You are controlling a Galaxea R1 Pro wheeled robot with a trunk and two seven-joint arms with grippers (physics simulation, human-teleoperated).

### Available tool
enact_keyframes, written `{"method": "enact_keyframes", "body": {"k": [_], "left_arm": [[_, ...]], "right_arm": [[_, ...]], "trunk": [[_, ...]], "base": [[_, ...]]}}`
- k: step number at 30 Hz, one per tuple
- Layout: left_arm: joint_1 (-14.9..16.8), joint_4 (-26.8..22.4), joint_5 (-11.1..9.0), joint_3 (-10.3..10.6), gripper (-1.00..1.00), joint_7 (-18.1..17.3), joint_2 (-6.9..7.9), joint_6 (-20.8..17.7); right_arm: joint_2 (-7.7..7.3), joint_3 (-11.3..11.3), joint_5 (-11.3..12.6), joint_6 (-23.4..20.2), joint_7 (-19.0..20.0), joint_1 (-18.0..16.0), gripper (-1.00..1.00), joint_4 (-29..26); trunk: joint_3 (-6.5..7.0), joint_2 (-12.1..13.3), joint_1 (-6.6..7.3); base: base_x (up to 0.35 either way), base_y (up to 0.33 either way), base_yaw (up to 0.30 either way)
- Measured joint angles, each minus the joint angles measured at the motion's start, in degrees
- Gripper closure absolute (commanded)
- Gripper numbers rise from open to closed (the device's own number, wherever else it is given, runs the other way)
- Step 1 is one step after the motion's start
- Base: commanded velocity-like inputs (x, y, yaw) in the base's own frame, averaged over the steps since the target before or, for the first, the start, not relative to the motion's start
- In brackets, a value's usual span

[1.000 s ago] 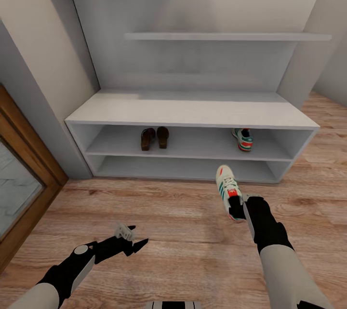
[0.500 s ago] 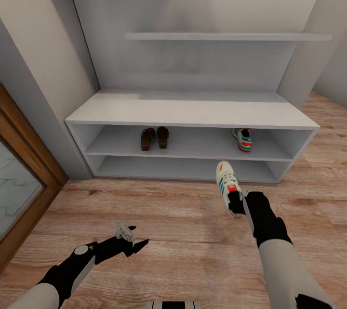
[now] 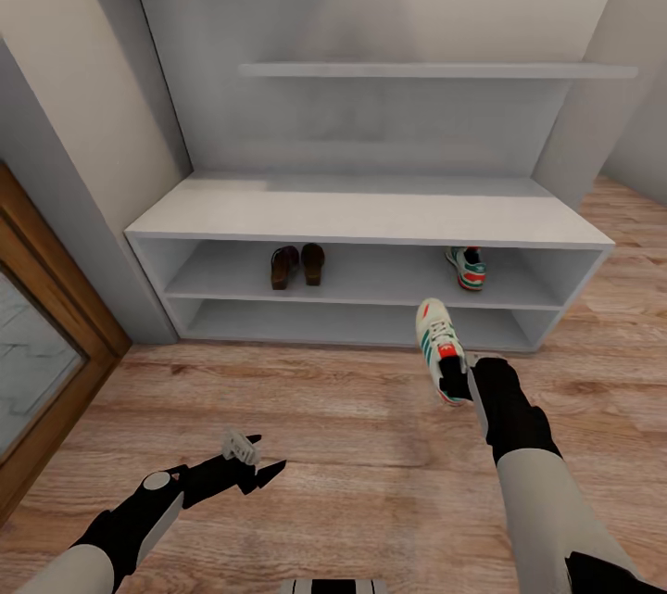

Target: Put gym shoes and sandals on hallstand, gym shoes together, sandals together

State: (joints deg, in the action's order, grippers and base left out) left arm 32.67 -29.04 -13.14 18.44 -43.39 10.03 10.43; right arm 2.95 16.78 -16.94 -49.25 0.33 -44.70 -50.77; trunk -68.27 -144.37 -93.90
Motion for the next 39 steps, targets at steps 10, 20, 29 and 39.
{"method": "enact_keyframes", "body": {"k": [10, 20, 29, 39], "left_arm": [[0.0, 0.1, 0.0, 0.0, -1.0, 0.1, 0.0, 0.0], [0.0, 0.1, 0.0, 0.1, -1.0, 0.1, -0.06, 0.0], [0.0, 0.1, 0.0, 0.1, -1.0, 0.1, -0.09, 0.0], [0.0, 0.1, 0.0, 0.1, -1.0, 0.1, -0.09, 0.0]], "right_arm": [[-0.03, 0.1, -0.1, 2.9, -0.1, 0.0, 1.0, 0.0], [-0.11, 0.1, -0.1, 12.6, -0.1, 0.0, 1.0, 0.6], [-0.18, 0.2, -0.1, 13.0, -0.1, 0.0, 1.0, 0.6], [-0.2, 0.3, -0.1, 13.0, -0.1, 0.0, 1.0, 0.5]], "trunk": [[0.0, 0.0, 0.0], [0.0, 0.0, 0.0], [0.0, 0.0, 0.03], [0.0, 0.0, 0.04]], "base": [[0.0, 0.0, 0.0], [0.0, 0.0, 0.0], [0.125, 0.0, 0.0], [0.336, -0.05, 0.0]]}}
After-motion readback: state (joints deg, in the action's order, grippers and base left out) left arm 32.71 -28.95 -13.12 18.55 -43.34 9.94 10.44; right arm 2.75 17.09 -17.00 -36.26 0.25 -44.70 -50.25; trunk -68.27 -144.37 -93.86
